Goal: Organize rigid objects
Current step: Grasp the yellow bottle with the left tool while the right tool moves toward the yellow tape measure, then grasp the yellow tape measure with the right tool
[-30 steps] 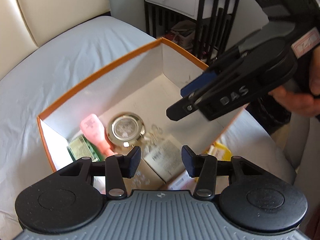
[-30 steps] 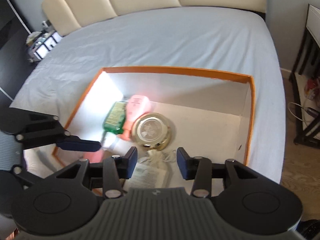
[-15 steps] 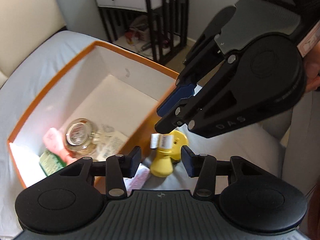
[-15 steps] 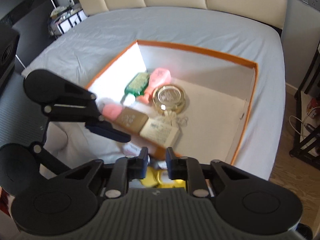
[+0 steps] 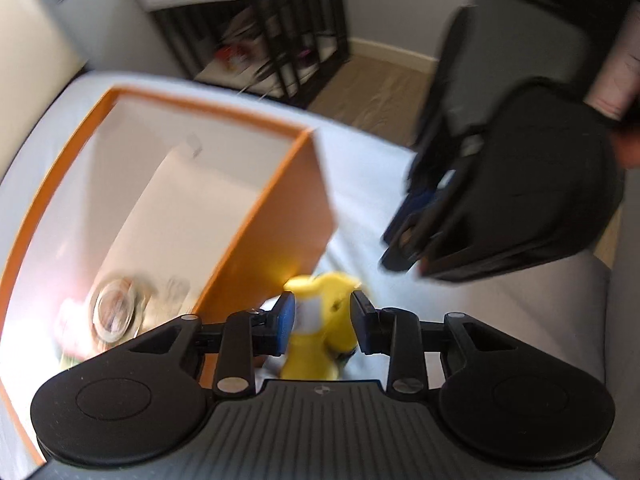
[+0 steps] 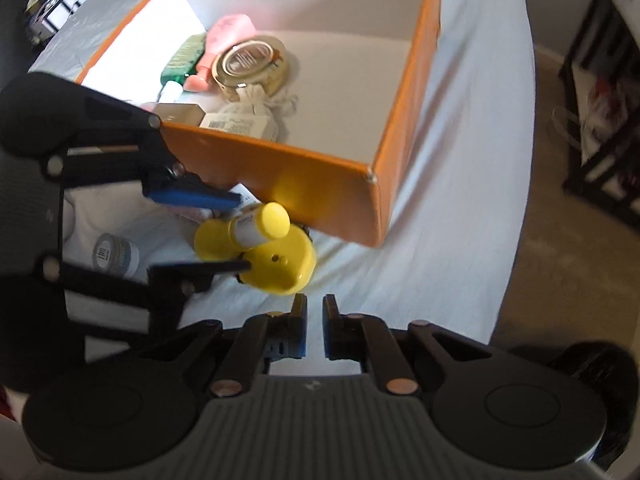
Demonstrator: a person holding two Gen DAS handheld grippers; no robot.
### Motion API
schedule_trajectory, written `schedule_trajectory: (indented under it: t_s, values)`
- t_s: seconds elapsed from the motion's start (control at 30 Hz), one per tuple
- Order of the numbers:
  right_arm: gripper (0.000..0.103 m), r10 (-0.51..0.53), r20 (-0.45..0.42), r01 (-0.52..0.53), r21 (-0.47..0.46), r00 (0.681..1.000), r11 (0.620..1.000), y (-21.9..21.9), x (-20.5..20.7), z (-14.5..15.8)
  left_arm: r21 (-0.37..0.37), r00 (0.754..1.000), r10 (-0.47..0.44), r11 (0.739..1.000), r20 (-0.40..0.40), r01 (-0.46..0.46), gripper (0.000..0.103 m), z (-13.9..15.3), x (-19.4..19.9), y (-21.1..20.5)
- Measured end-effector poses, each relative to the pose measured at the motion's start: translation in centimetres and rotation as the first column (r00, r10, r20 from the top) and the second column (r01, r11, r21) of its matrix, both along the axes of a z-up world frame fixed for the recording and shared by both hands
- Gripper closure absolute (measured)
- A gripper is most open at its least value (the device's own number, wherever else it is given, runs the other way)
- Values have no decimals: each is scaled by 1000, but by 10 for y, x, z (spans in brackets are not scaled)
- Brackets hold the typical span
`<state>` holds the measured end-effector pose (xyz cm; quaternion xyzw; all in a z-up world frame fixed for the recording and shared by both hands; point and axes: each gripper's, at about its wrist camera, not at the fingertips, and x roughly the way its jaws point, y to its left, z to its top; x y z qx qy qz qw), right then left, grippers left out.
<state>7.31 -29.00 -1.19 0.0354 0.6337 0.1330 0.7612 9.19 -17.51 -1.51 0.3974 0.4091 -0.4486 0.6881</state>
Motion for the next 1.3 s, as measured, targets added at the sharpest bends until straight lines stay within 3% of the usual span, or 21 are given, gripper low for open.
schedule_trajectory:
  t_s: [0.07, 0.17, 0.37, 0.47, 0.53, 0.73, 0.87, 1.03, 1.3]
  values:
    - [94, 2, -10, -2, -2, 1000, 1000, 1, 0, -3, 19, 999, -41, 999, 26, 40, 71, -6, -6, -7]
    - [93, 8, -7, -8, -19, 1000, 1000, 2, 2, -5, 43, 999, -31, 999, 32, 30, 71, -13, -11, -10]
    - [93, -87, -83, 88, 18, 993, 996, -17, 3, -5, 70, 983, 169, 982, 68, -174, 69, -25, -7, 2]
    - [93, -79, -76, 82, 37, 994, 996, -12, 4, -5, 55, 979, 200, 978, 37, -202, 61, -29, -2, 0]
    - [92, -68, -72, 71, 33, 995, 997, -7, 8, -6, 62, 976, 215, 974, 27, -216, 62, -32, 1, -2]
    - [92, -103, -101, 107, 33, 990, 994, -7, 21, -15, 9, 976, 216, 976, -19, -216, 65, -35, 8, -2]
    - [81, -120, -111, 123, 26, 987, 992, -10, 26, -20, -9, 975, 212, 977, -61, -213, 68, -35, 12, 3]
    - [81, -139, -111, 143, 28, 984, 989, -12, 29, -25, -25, 977, 202, 979, -67, -204, 75, -29, 15, 7]
    - [81, -92, -14, 92, 59, 996, 994, 4, 26, -7, -92, 975, 218, 971, -34, -220, 76, -10, 1, 32]
